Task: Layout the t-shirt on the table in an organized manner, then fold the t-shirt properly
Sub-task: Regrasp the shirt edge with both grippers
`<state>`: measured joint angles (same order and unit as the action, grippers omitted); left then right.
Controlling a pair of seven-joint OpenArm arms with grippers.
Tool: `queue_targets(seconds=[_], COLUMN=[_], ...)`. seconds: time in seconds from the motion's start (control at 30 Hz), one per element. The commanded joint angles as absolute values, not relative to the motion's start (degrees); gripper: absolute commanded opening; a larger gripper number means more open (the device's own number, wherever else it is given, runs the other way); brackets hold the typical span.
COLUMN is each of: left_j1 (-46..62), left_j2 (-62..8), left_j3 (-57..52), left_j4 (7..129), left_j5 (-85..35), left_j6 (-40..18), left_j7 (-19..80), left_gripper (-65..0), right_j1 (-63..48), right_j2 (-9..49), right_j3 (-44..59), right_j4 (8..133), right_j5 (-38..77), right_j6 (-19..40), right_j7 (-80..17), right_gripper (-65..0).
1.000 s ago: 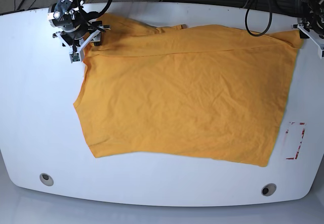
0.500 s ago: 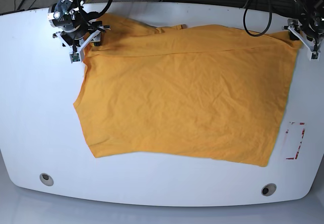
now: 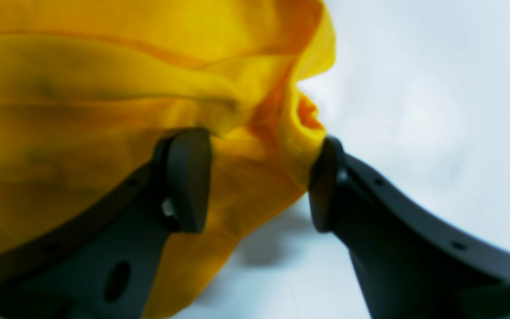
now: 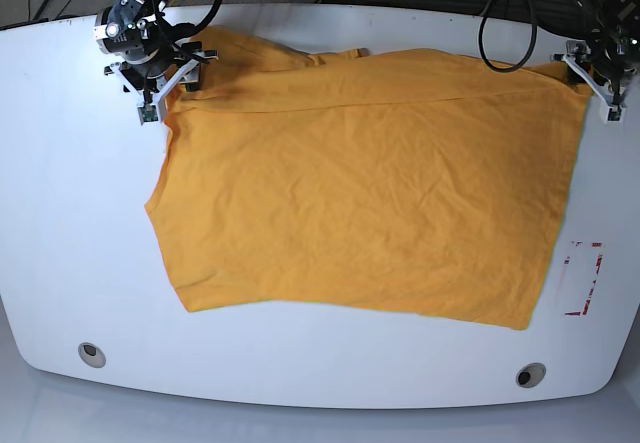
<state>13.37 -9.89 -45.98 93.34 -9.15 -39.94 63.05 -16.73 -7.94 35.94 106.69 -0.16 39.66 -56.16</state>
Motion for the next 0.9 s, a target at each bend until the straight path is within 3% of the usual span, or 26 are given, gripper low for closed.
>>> queue_targets(seconds=[0.0, 0.07, 0.27, 0.63, 0.87], left_j1=[13.1, 13.1, 13.2, 13.5, 13.4], left_j2=[-10.9, -11.9, -12.1, -12.4, -13.6], left_j3=[-45.1, -44.3, -43.9, -47.3, -47.6], left_j4=[92.9, 92.4, 92.4, 92.4, 92.1], left_j5=[-9.5, -9.5, -9.5, -9.5, -9.8], left_j6=[-40.0, -40.0, -40.0, -40.0, -40.0], left_j7=[62.4, 62.4, 62.5, 62.5, 62.5], left_gripper=[-49.4, -53.2, -51.9, -30.6, -27.6], right_j1=[-17.1, -17.1, -17.1, -17.1, -17.1], right_j2=[-8.1, -8.1, -8.1, -8.1, -8.1], right_j3=[35.9, 35.9, 35.9, 35.9, 35.9], right_j4=[106.4, 106.3, 106.3, 106.5, 106.5], right_j5=[-1.2, -1.2, -1.2, -1.2, -1.2], right_j6=[40.0, 40.0, 40.0, 40.0, 40.0], right_j7=[-58.5, -58.5, -58.5, -58.5, -58.5], right_gripper=[-33.5, -33.5, -33.5, -33.5, -33.5])
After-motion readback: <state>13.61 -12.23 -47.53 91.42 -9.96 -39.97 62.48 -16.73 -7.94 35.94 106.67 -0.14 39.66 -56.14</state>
